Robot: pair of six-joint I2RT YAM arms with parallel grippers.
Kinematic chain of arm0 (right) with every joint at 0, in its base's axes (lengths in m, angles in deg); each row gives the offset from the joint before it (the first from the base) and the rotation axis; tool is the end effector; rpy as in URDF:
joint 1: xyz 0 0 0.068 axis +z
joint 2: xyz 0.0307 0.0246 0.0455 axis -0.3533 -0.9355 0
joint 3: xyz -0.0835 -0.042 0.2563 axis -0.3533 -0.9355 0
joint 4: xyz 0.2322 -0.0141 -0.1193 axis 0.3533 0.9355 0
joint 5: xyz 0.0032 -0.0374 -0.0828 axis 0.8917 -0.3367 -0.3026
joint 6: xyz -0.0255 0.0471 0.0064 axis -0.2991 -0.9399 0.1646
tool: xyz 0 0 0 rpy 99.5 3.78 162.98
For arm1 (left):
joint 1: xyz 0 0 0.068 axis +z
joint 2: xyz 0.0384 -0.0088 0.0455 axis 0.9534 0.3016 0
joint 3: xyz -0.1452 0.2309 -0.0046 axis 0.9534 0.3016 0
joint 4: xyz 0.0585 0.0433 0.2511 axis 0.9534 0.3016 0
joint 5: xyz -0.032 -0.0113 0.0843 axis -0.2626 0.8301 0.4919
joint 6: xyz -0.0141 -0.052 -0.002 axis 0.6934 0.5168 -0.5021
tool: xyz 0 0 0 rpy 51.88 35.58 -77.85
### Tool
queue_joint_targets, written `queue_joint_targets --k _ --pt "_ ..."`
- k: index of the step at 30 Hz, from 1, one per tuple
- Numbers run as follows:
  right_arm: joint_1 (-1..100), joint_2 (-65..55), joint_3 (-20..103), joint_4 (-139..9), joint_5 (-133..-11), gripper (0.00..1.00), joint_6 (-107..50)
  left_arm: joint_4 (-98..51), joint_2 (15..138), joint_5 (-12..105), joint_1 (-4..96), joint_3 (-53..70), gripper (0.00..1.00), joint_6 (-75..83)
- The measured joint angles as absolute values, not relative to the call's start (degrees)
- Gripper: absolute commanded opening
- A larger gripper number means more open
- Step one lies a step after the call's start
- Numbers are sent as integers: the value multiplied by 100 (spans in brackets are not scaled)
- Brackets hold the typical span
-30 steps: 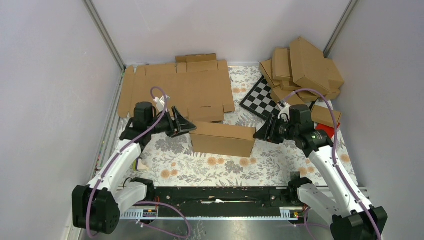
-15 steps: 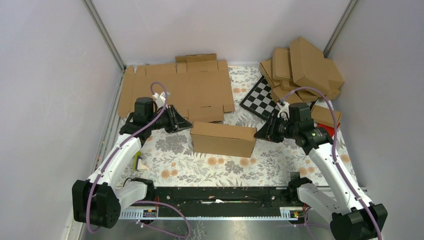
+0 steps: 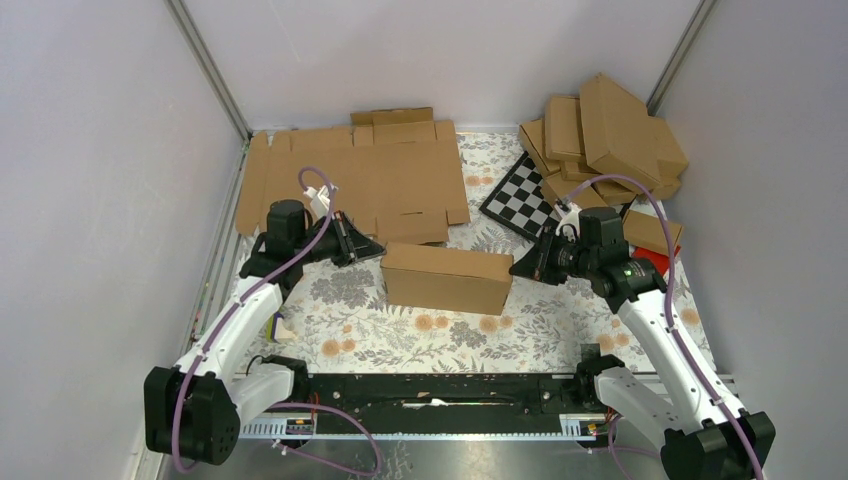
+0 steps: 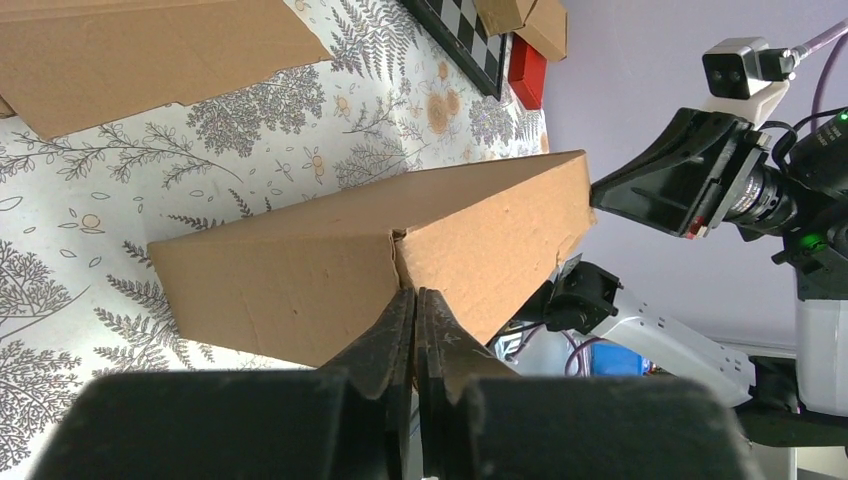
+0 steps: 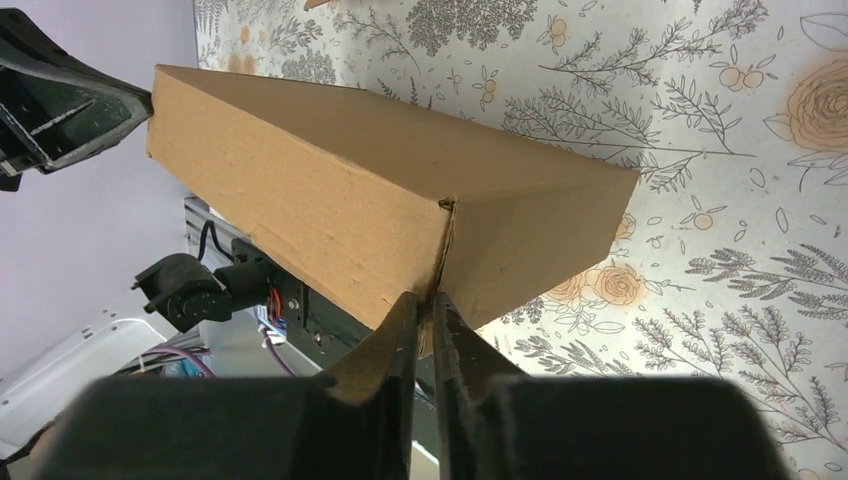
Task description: Fold the paper box
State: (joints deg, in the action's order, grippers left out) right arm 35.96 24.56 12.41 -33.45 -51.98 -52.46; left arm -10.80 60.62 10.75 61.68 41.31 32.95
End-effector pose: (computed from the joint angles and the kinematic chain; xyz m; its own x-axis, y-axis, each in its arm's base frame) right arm 0.1781 0.0660 0.2949 -0.8049 0.2480 -0.5390 -0.2122 0.7281 0.6519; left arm 0.2142 -0.0659 0.2618 -0.8494 -0.3146 -0.4238 0.2233 0.5133 -0.8286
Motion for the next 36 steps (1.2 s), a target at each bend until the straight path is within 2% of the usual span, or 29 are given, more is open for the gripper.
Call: queue_joint_targets --k 2,4,5,6,8,10,12,16,19,26,31,36 --pt "3598 2450 1261 -3303 -5220 59 -5111 -1100 6062 1077 6168 4139 14 3295" --pt "3598 2362 1379 -3015 -5427 73 -4826 -1078 6075 1086 6155 4129 24 3291" --pt "3602 2277 1530 -2783 -5596 79 -4641 -1019 6088 1104 6151 4096 32 3278" --pt "3602 2207 1696 -2602 -5738 86 -4494 -936 6112 1112 6144 4035 45 3254" --pt "3607 2133 2098 -2324 -5974 99 -4190 -619 6195 1222 6107 3886 63 3118" --pt "3615 2163 2456 -2239 -6015 100 -3913 -241 6322 1318 6085 3685 78 3024" --pt "3639 2231 2682 -2289 -6013 100 -3596 50 6401 1414 6064 3420 85 2963" --pt "3677 2294 2710 -2532 -5937 100 -3098 281 6401 1499 6064 2830 87 2817" --pt "3921 2026 2804 -2626 -5773 100 -3025 292 6298 1639 6064 2601 93 2675" --pt "5786 788 3453 -2947 -6013 100 -2643 550 5559 2382 6061 2601 95 2266" --pt "5856 -318 4546 -2683 -5889 100 -1548 574 5022 2902 6061 2721 97 2056" --pt "5934 -927 5132 -2359 -5757 100 -796 463 4748 3097 6061 2926 97 1975"
